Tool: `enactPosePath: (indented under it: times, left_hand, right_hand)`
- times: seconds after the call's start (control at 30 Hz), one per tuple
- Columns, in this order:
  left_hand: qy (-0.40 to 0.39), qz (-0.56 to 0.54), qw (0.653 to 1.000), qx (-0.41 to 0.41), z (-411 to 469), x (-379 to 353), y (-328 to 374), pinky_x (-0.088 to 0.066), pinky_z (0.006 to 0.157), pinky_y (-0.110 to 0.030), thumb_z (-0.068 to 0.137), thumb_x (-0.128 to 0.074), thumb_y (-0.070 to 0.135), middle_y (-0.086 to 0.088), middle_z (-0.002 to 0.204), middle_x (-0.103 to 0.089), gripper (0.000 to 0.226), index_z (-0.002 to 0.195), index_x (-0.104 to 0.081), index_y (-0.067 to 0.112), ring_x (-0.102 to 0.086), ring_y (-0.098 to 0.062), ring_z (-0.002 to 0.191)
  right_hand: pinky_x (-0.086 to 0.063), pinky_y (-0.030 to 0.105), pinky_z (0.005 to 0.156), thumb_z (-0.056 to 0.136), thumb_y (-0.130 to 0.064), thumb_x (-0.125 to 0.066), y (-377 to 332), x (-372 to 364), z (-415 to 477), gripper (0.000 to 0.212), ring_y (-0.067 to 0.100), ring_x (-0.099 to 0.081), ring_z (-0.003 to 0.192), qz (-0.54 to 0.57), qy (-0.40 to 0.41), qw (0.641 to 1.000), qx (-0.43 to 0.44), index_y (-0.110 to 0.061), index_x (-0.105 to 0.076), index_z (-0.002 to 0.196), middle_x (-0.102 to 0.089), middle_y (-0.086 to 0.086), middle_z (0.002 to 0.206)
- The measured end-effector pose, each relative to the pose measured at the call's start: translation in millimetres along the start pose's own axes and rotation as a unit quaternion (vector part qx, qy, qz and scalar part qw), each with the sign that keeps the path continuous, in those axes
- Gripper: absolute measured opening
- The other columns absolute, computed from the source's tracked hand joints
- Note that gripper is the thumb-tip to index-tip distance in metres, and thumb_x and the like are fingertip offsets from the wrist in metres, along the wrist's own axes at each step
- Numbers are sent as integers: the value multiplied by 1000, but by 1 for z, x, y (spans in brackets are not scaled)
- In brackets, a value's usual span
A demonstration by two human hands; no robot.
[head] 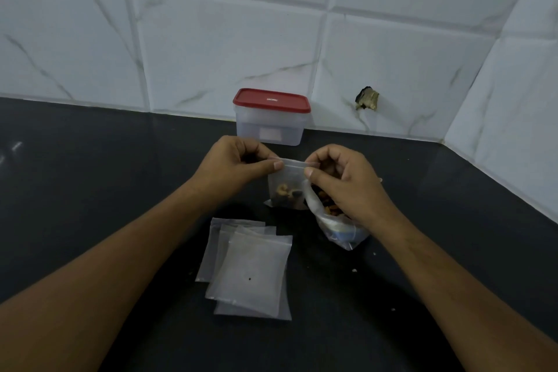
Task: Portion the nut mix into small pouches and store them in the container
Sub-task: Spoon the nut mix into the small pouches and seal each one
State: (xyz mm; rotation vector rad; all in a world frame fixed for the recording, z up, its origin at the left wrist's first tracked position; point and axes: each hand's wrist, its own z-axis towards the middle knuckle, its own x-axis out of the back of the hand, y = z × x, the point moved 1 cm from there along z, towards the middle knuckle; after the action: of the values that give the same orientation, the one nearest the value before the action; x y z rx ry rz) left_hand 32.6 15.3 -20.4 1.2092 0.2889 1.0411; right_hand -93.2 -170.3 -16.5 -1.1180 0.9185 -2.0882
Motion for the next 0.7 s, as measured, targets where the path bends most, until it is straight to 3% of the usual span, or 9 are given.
enactPosePath:
  times: [0.23, 0.4, 0.7]
  left_hand:
    - [-32, 17, 998, -45, -2, -7, 7, -57, 76, -21, 90, -75, 17, -1, 89, -77, 9, 94, -76, 10, -74, -11, 85]
    - [-32, 31, 998, -53, -2, -5, 9, -61, 81, -28, 89, -75, 22, -1, 90, -77, 10, 94, -77, 13, -73, -15, 87]
    - [-13, 70, 997, -43, 4, 6, 6, -59, 77, -20, 89, -75, 25, 4, 91, -77, 11, 94, -76, 15, -73, -9, 87]
  right_hand:
    - [-60, 34, 87, 94, -13, -74, -4, -6, -1, 9, 11, -70, 95, -12, -27, 998, 51, -19, -75, 100, -74, -6, 95]
    - [-59, 39, 89, 92, -13, -76, -4, -6, 0, 6, 12, -70, 94, -18, -8, 998, 63, -19, -76, 95, -73, -6, 93]
    - [-54, 18, 73, 90, -19, -79, -2, 4, 4, 3, 10, -68, 83, -40, 28, 998, 29, -20, -76, 90, -72, -6, 93]
